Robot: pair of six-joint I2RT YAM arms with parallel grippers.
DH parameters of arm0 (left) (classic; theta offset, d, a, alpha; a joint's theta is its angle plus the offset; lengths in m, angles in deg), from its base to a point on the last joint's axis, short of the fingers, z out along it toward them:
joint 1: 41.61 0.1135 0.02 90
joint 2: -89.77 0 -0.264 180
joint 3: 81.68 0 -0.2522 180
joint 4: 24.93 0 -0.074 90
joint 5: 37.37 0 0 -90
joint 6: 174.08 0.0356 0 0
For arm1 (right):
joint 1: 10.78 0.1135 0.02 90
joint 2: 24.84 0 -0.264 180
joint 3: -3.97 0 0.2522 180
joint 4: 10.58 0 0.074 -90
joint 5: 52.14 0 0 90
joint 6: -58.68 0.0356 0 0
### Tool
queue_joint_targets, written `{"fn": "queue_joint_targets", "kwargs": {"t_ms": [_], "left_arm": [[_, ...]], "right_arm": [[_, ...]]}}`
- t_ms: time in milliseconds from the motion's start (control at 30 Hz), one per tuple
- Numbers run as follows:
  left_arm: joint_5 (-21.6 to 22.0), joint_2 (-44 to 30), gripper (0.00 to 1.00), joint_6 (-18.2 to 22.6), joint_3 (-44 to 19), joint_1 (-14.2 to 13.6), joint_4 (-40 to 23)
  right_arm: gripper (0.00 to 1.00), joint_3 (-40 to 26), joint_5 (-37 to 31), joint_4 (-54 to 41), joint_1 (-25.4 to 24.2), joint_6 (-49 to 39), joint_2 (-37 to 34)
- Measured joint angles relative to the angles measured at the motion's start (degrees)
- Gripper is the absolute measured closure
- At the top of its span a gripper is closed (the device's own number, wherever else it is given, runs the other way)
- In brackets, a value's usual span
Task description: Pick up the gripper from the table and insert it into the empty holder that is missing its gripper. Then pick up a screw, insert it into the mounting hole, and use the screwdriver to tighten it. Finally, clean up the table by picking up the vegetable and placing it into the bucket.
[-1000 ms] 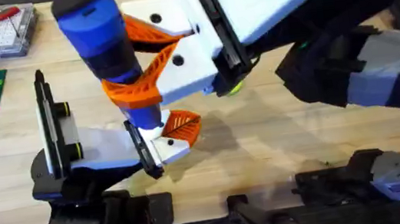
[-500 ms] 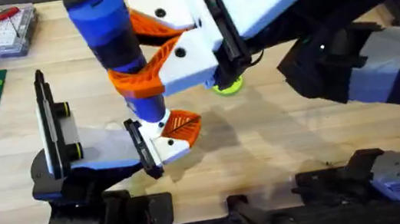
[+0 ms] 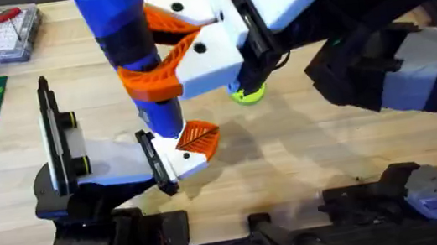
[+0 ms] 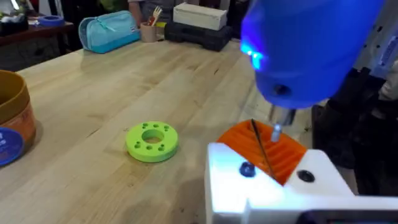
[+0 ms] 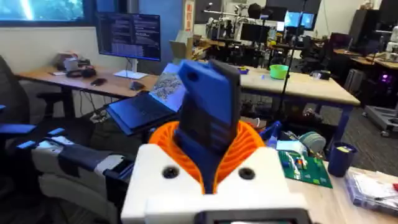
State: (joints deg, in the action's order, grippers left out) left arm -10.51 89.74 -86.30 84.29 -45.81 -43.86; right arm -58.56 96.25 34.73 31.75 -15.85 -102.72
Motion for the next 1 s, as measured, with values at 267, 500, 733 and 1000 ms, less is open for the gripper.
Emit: {"fn": "queue_joint_targets", "kwargs": {"t_ms": [267,500,733,1000], "left_arm": [[0.00,0.00,0.989,0.00,0.00,0.00,0.00],[0.00,0.00,0.987,0.00,0.00,0.00,0.00],[0.00,0.00,0.989,0.00,0.00,0.00,0.00],[0.00,0.00,0.987,0.01,0.00,0.00,0.00]], "right_arm": [[0.950,-0.05,1.50,-1.43,-0.34,-1.20,0.00],[0.949,-0.05,2.16,-2.89,-0.34,-4.67,0.00],[0.950,-0.05,3.00,-4.32,-0.34,-7.30,0.00],[0.949,-0.05,3.00,-5.22,-0.34,-8.47,-0.01]]}}
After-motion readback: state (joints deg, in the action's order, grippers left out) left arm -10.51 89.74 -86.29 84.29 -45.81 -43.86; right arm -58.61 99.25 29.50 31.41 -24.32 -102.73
